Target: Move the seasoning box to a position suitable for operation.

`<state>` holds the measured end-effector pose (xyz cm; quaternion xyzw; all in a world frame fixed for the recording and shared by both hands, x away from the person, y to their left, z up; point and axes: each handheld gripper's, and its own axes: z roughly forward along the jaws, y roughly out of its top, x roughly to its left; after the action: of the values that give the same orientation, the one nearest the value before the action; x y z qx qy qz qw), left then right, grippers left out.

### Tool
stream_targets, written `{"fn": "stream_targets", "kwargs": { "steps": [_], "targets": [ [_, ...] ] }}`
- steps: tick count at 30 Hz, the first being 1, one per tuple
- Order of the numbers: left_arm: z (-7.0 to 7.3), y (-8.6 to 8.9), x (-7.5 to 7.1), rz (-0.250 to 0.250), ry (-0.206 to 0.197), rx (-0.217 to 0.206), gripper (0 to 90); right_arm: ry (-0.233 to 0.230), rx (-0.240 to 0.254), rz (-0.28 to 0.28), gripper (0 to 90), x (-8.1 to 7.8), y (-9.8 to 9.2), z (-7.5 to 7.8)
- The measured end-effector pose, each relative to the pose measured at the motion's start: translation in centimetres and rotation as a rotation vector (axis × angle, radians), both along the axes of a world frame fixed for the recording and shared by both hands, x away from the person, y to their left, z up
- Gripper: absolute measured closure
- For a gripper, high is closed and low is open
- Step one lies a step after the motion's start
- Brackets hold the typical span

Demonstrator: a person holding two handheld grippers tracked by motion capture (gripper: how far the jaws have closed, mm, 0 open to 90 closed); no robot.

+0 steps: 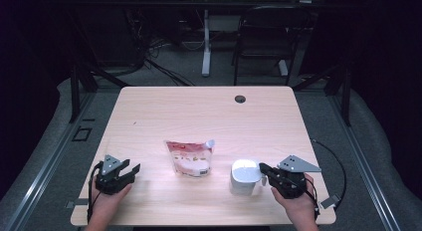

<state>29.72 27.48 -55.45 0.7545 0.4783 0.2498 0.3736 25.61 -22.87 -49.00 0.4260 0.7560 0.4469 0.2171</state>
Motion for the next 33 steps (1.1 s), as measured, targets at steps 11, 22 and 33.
{"fn": "stream_targets", "kwargs": {
  "steps": [11,22,33],
  "targets": [
    [0.0,0.0,0.0,0.001,-0.001,0.004,53.3,0.046,0.083,0.004,90.0,0.3,-0.8,-0.2],
    [0.0,0.0,0.0,0.002,-0.002,0.006,53.3,0.085,0.164,0.006,90.0,0.6,-1.6,-0.5],
    [-0.1,-0.1,0.0,0.003,0.000,0.008,53.3,0.092,0.181,0.002,90.0,0.7,-1.9,-0.7]
  ]
}}
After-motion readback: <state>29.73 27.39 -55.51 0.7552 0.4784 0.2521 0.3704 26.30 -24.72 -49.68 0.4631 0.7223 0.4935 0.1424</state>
